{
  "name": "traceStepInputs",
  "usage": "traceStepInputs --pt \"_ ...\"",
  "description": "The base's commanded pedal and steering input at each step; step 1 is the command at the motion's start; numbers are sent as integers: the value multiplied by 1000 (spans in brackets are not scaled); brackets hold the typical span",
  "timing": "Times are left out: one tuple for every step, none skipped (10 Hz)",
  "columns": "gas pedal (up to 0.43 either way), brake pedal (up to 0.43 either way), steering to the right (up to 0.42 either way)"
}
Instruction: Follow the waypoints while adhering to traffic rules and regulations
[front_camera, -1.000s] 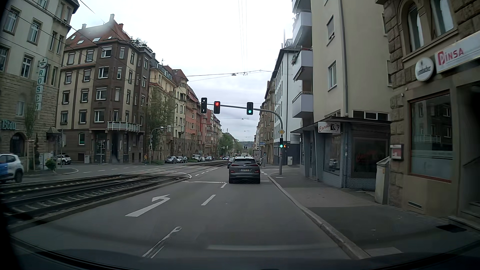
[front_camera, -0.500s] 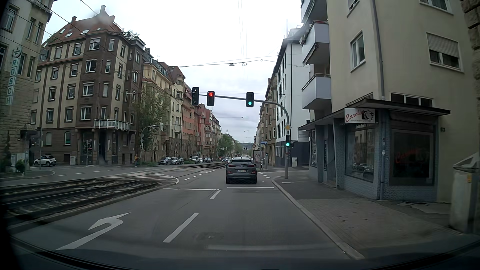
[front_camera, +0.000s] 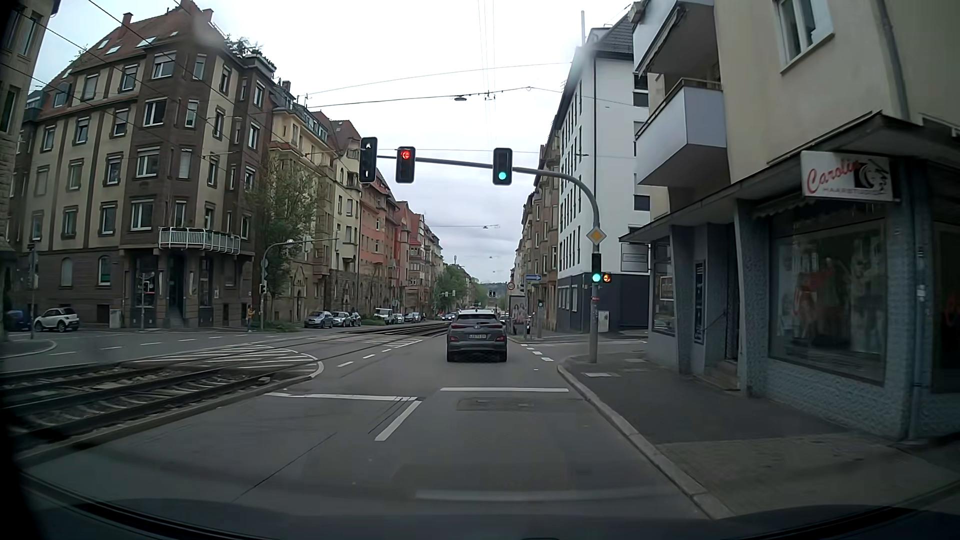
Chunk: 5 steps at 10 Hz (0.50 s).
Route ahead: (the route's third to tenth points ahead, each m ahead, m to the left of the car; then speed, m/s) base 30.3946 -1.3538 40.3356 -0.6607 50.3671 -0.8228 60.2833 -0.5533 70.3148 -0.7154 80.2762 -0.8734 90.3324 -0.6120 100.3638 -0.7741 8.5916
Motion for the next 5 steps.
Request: traceStepInputs --pt "28 0 -10" --pt "28 0 -14" --pt "28 0 -17" --pt "28 0 -18" --pt "28 0 -19"
